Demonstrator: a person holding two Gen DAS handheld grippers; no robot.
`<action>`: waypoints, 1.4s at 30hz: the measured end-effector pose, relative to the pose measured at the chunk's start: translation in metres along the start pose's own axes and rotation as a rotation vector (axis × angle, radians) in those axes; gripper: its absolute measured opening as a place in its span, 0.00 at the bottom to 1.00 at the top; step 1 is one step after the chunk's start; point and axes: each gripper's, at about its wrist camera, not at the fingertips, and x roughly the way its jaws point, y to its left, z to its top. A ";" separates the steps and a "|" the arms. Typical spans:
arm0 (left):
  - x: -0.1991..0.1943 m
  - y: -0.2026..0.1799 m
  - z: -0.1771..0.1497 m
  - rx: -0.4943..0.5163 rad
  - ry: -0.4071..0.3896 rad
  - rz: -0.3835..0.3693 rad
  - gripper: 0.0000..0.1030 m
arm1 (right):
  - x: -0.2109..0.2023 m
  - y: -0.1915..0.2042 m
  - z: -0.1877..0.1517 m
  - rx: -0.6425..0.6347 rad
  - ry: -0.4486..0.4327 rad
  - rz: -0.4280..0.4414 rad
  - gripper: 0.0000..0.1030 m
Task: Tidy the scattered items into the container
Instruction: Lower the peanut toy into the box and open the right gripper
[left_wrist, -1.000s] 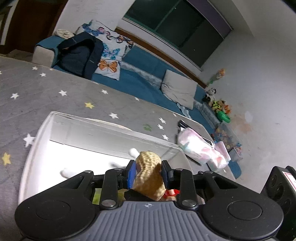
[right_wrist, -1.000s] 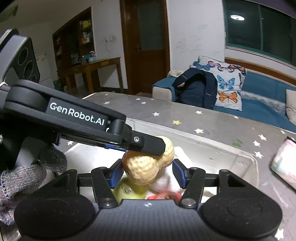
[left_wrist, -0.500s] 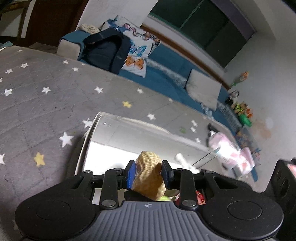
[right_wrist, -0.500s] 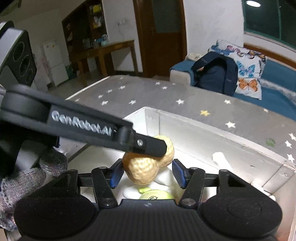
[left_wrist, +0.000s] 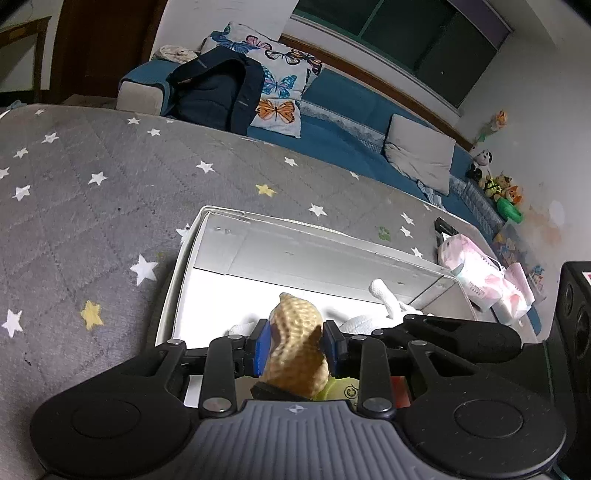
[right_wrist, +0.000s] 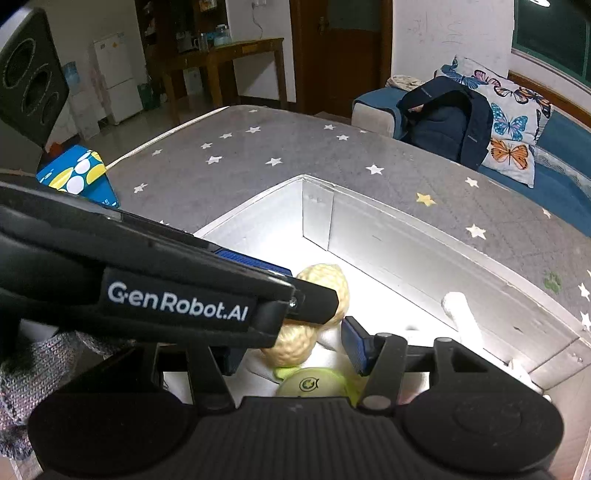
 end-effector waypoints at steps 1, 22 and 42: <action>0.000 0.000 0.000 0.003 0.001 0.001 0.32 | -0.001 0.000 0.000 -0.002 0.000 0.001 0.53; -0.028 -0.004 -0.008 0.021 -0.065 0.014 0.32 | -0.026 -0.002 -0.007 0.023 -0.079 -0.029 0.63; -0.094 -0.055 -0.067 0.172 -0.179 0.106 0.33 | -0.105 0.028 -0.055 0.074 -0.228 -0.081 0.81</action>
